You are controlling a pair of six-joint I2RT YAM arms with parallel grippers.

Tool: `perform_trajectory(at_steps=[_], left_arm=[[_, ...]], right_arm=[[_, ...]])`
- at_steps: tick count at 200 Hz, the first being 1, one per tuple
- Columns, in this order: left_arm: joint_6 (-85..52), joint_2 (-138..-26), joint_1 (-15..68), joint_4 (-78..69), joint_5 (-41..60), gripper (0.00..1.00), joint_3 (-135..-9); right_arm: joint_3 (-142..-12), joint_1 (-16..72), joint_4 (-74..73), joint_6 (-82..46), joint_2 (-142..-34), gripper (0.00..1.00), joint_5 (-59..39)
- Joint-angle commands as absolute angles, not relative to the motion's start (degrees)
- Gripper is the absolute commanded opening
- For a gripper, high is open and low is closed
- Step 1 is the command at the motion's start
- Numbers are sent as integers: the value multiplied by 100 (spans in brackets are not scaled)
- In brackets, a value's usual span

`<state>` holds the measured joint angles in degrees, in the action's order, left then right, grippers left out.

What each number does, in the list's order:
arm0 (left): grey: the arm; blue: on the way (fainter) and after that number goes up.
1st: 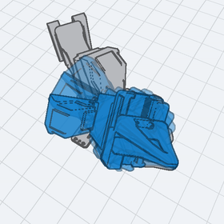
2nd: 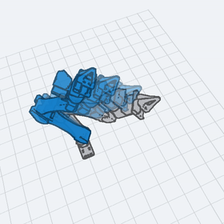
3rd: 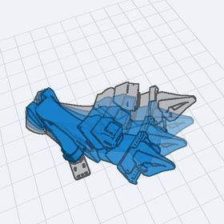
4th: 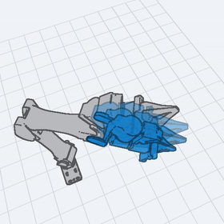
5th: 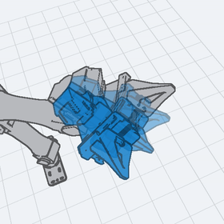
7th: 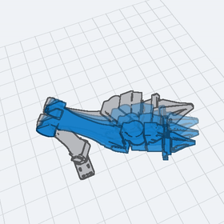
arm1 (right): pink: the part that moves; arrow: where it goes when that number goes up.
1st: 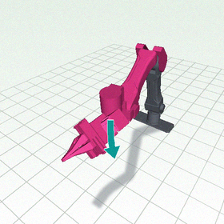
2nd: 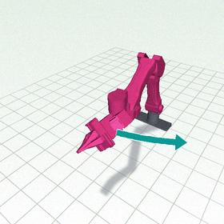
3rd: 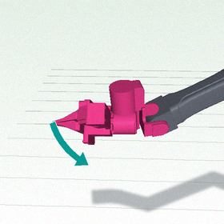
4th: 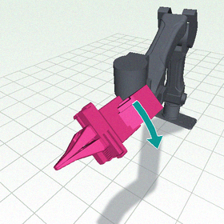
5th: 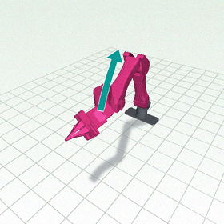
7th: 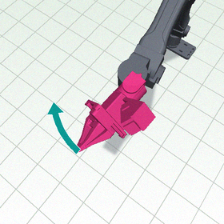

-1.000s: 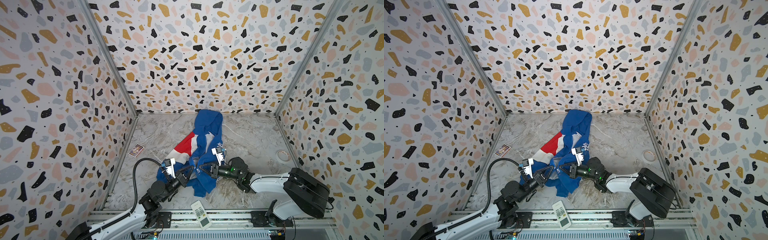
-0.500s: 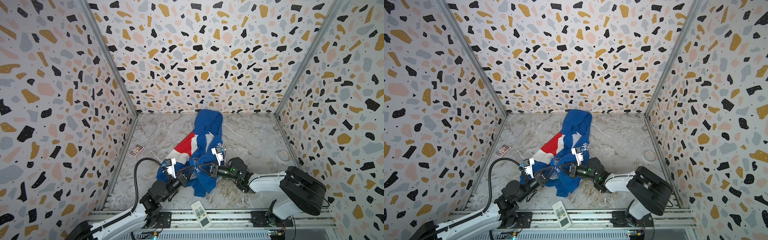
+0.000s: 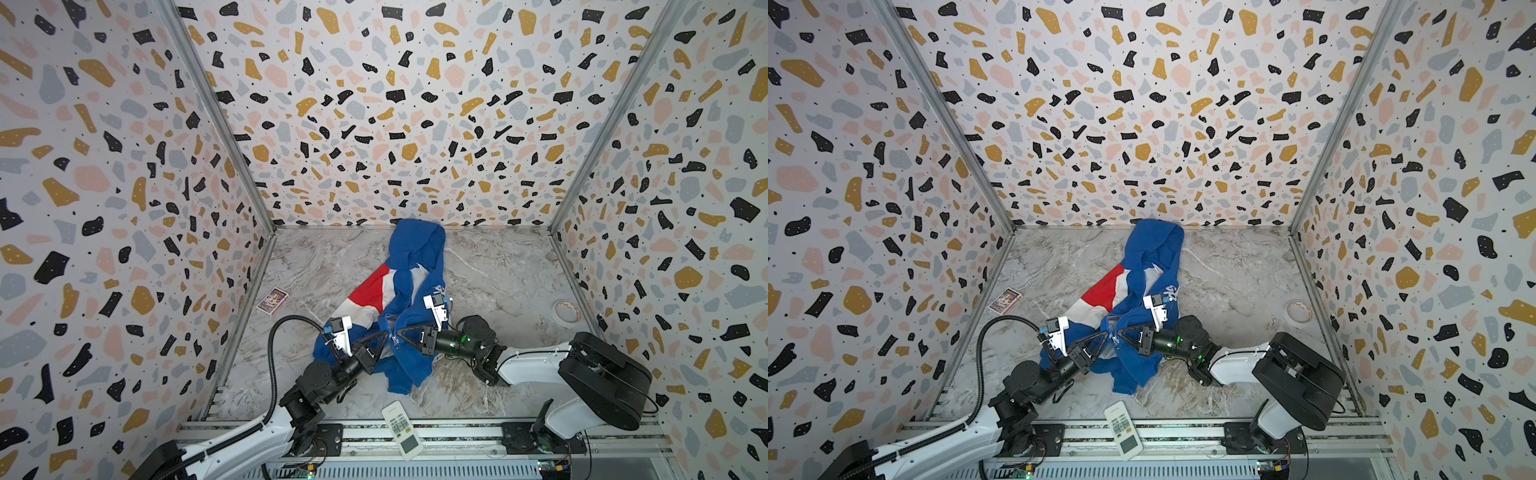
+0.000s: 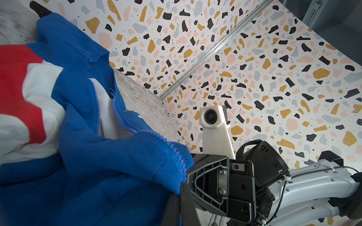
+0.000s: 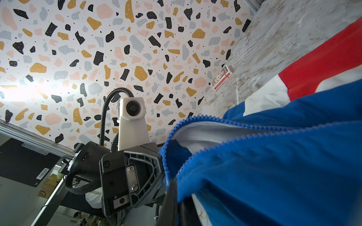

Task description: Zip up the jacket

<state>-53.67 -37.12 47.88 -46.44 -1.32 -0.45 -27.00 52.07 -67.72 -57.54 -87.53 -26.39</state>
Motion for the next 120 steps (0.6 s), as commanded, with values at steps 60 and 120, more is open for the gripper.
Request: perform_trajectory(at_steps=[60,120], left_arm=[[-5361,-3744,4815,-5098,-20,0,190],[-5336,-3796,4816,-5150,35,0,201]], right_arm=[[-2698,5147,-7279,-5882,-8839,0,-2813],[-2698,5105,-7382,-5933,-8878,0,-2873]])
